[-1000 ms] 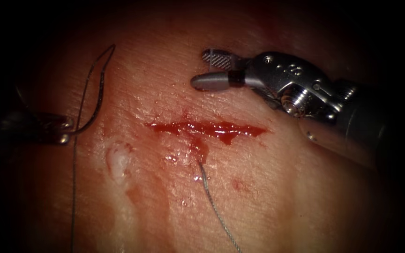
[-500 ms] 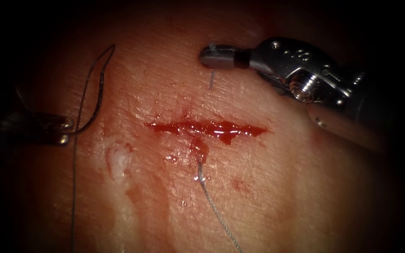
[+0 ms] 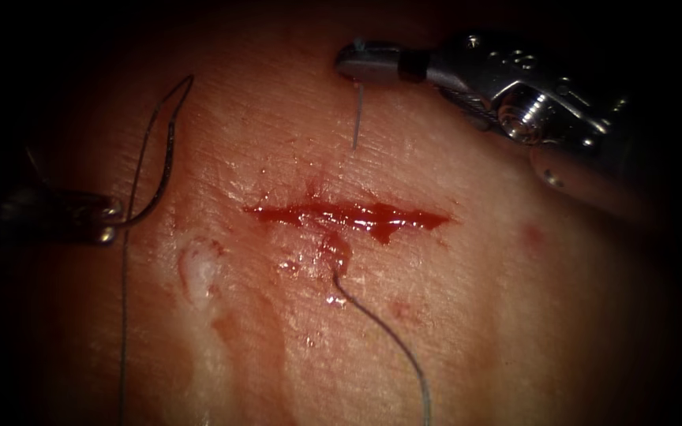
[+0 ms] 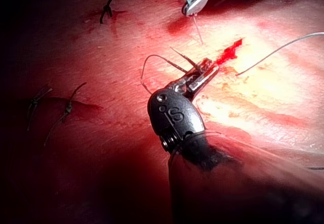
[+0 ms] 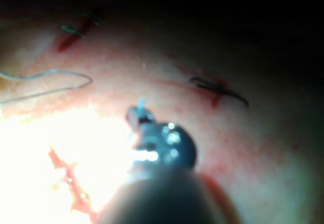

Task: Wound Closure
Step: Adjust the short tail, then set down the needle with the left gripper.

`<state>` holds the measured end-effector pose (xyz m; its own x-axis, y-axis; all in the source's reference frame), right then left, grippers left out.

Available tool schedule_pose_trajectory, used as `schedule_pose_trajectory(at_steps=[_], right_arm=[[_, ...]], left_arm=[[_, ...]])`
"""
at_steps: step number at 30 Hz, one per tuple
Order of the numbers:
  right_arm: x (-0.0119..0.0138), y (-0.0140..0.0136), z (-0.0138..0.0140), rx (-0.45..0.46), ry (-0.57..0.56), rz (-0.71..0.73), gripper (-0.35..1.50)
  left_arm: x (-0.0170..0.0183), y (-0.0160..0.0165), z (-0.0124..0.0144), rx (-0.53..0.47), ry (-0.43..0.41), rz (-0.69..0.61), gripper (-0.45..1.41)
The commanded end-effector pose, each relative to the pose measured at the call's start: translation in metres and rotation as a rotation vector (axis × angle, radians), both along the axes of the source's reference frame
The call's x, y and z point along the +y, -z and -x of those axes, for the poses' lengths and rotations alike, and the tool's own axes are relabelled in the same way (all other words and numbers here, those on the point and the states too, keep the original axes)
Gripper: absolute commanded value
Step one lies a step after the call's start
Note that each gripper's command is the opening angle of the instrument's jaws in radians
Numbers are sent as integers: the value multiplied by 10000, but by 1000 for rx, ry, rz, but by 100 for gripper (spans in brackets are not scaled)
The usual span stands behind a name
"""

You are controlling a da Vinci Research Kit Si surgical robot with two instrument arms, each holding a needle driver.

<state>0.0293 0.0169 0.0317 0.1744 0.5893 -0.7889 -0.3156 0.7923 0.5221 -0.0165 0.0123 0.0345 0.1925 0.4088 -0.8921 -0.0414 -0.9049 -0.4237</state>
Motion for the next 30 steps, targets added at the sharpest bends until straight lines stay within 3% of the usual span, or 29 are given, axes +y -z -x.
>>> schedule_pose_trajectory(at_steps=[1,9,10,11,12,13,14,15,19,25,27,29,30], right_arm=[[10,1,-6,2,-3,11,-35],[13,1,-8,3,-7,11,-35],[14,1,-10,8,-14,13,-21],[13,1,-12,14,-32,21,49],[12,2,-12,13,-46,25,83],[11,3,-11,6,-46,36,101],[11,3,-11,6,-46,36,101],[9,4,-8,3,-42,48,118],[3,8,7,-8,-39,66,126],[-20,20,65,-51,-38,90,131],[-28,25,82,-60,-43,92,131],[-40,29,107,-77,-57,95,131],[-46,28,116,-87,-65,99,131]], left_arm=[[3,-7,4,-2,0,3,-45],[3,-6,4,-2,0,3,-45],[3,-6,4,-2,0,3,-45],[4,-7,4,-2,0,2,-45],[4,-7,4,-2,0,2,-45],[4,-7,4,-2,-1,2,-45],[4,-7,4,-2,-1,2,-45],[5,-7,4,-2,-1,2,-45],[8,-10,4,13,11,-2,-45],[23,-16,8,108,96,11,-45],[31,-17,11,217,178,80,-45],[45,-17,22,459,292,180,-45],[55,-20,27,491,314,185,-45]])
